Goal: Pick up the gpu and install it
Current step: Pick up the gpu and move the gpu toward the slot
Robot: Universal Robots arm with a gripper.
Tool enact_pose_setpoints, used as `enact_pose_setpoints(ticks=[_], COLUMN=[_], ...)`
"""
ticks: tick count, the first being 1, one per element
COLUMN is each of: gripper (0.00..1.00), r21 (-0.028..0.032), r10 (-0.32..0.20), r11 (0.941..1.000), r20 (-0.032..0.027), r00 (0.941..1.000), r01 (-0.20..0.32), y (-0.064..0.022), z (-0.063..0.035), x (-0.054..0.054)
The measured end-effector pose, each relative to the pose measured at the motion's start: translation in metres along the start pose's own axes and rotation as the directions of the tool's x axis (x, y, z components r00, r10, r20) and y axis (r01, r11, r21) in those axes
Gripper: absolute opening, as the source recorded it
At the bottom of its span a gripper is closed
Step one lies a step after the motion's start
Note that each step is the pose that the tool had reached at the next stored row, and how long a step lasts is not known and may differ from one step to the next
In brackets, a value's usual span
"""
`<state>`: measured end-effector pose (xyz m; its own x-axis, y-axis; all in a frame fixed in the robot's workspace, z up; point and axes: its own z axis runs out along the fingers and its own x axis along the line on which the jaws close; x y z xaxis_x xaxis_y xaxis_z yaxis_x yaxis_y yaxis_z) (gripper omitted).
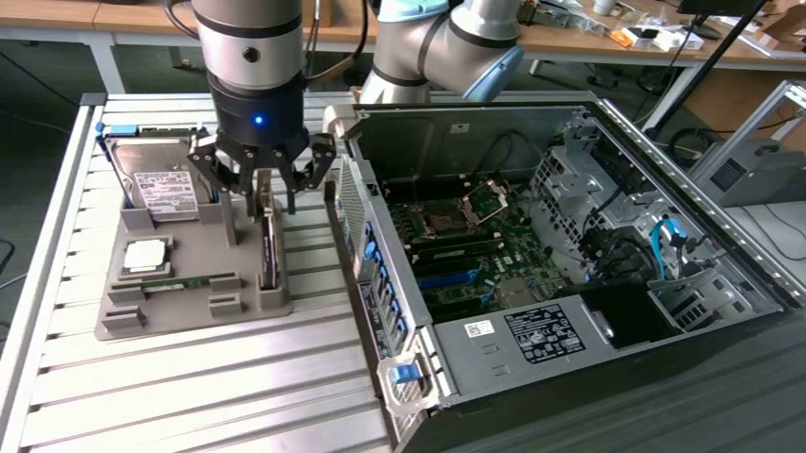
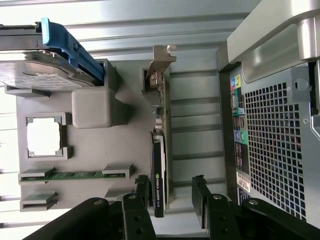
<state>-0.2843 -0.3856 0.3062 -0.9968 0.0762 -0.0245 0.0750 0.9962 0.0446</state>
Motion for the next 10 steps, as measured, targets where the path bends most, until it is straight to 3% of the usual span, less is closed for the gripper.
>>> enact_pose_setpoints(ticks=[10], gripper=[0.48], r21=[-0.0001], r10=[0.000], r11=[1.0000], r20=[0.0001], r00=[1.0000], r01=[0.000], y=[-0.0005], z=[0.0061], x=[0.0030])
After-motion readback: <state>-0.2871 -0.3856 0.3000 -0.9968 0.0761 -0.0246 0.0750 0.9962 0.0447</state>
